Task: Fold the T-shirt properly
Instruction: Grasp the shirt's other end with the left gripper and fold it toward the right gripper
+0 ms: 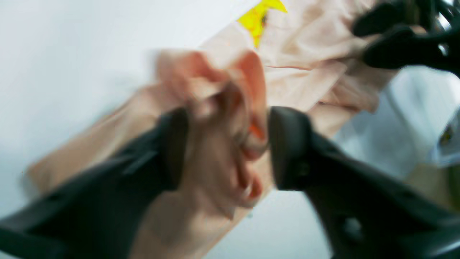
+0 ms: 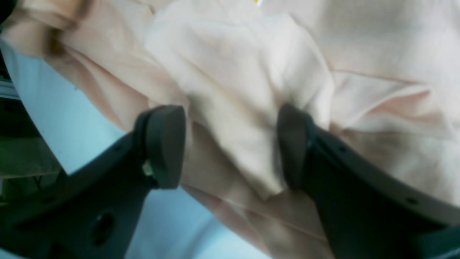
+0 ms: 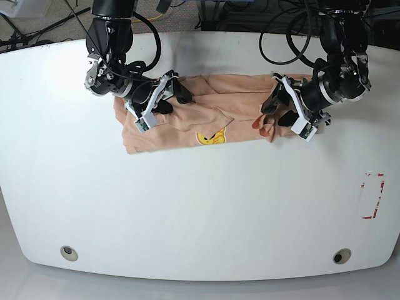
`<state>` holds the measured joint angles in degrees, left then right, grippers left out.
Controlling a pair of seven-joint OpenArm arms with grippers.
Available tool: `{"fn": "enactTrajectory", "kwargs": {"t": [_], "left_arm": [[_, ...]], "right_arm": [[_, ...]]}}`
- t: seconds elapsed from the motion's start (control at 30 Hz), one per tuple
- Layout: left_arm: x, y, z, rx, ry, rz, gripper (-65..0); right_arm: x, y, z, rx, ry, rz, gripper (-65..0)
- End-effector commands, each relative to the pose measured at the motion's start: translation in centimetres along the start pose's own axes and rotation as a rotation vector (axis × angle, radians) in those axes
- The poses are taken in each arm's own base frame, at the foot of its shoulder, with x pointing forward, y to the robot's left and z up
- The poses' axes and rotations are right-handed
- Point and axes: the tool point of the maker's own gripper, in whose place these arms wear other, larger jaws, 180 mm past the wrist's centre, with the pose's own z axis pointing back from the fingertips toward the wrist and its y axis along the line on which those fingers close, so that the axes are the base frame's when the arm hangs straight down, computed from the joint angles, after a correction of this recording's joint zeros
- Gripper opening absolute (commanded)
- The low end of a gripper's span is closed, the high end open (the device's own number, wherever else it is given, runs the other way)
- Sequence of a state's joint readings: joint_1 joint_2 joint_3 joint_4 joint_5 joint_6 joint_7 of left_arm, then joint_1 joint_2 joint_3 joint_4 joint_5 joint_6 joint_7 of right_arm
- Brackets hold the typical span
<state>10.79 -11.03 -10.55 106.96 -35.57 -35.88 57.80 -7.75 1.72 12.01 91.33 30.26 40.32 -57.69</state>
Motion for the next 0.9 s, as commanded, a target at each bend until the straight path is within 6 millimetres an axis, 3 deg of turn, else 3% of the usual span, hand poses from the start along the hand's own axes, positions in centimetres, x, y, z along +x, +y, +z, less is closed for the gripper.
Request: {"fn": "enactTrajectory", "kwargs": {"t": [0.0, 0.13, 0.23, 0.37, 0.47, 0.57, 0.77, 0.87], "left_arm": [[2.3, -1.8, -0.3, -0.036, -0.057, -0.022, -27.5], [4.0, -5.3, -0.5, -0.111, -0.081, -0.114, -27.5], [4.2, -4.9, -0.1, -0.102, -0.076, -0.14, -27.6], [4.0, -1.4, 1.5, -0.002, -0.075, -0.128, -27.8], [4.0, 2.5, 3.9, 0.12, -0.083, -0.105, -27.8], [2.2, 5.1, 5.8, 0.199, -0.048, -0.061, -27.8], [-1.2, 7.3, 7.3, 0.248, 0.041, -0.014, -27.8], [-3.0, 8.0, 7.0, 0.245, 0.077, 0.035, -27.8]], "right_arm": [[0.2, -0.2, 0.5, -0.024, 0.019, 0.028, -27.1], [1.0, -0.1, 1.0, -0.034, -0.002, 0.048, -27.1], [2.0, 0.5, 1.2, 0.006, -0.05, 0.029, -27.1], [4.0, -0.2, 3.3, 0.049, -0.183, -0.055, -26.6], [5.2, -1.8, 5.9, 0.06, -0.282, -0.116, -26.3], [5.3, -3.5, 8.0, 0.033, -0.305, -0.144, -23.3], [4.5, -8.8, 12.3, -0.109, -0.327, -0.187, -6.5], [3.6, -10.8, 12.7, -0.123, -0.304, -0.233, -4.9]]}}
